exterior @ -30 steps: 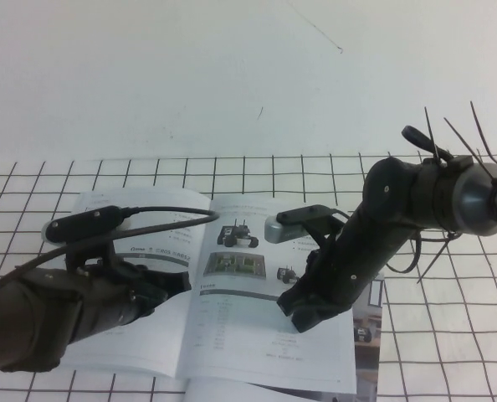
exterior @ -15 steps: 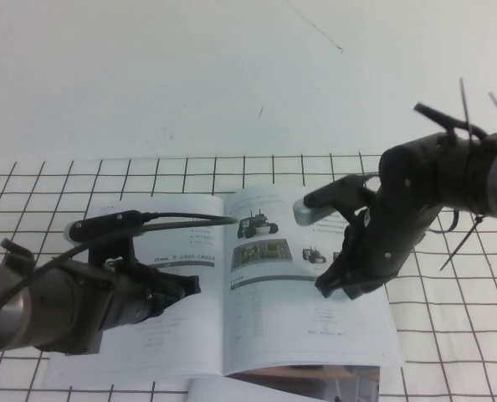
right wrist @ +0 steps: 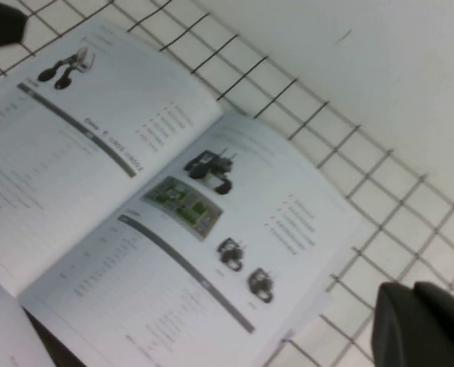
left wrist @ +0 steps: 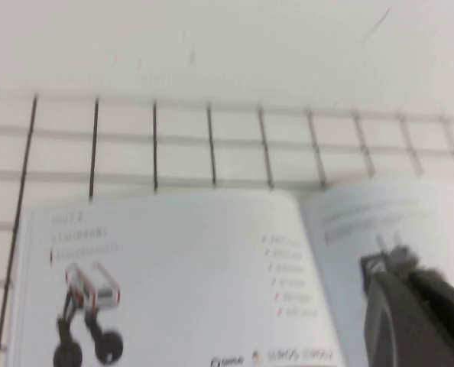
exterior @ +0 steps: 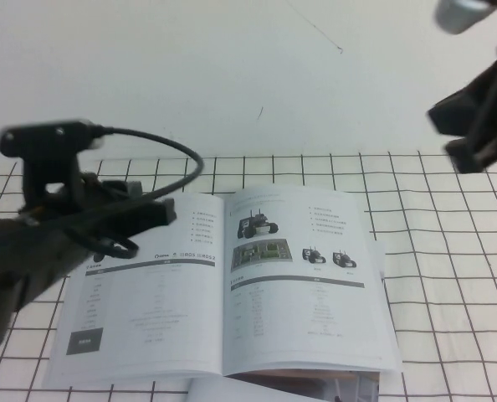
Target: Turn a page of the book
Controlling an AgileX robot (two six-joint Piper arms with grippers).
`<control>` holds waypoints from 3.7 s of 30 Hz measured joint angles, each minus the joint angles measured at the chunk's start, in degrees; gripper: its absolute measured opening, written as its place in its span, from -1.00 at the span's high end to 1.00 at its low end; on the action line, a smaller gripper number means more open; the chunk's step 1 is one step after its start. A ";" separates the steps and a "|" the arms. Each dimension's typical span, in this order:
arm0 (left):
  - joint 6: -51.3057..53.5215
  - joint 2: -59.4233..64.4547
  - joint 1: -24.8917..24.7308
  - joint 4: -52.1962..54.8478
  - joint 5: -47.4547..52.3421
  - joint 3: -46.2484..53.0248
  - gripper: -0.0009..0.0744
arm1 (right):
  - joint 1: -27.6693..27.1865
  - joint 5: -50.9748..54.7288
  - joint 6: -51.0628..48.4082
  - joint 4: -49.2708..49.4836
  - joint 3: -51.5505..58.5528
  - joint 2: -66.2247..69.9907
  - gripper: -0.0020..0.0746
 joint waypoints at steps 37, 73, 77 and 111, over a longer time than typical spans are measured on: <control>9.27 -54.46 0.00 -0.66 7.24 21.71 0.98 | 0.00 -6.54 22.56 -20.05 55.41 -57.87 0.95; 16.13 -69.00 21.13 -1.12 6.84 29.65 0.98 | 0.00 -5.31 22.56 -19.09 55.41 -57.87 0.95; 17.53 -71.50 27.56 -1.12 8.82 31.79 0.98 | 0.00 -5.31 22.56 -19.09 55.41 -57.87 0.95; -52.83 -76.42 30.28 67.95 28.44 43.18 0.98 | 0.00 -5.27 22.56 -18.99 55.41 -57.87 0.95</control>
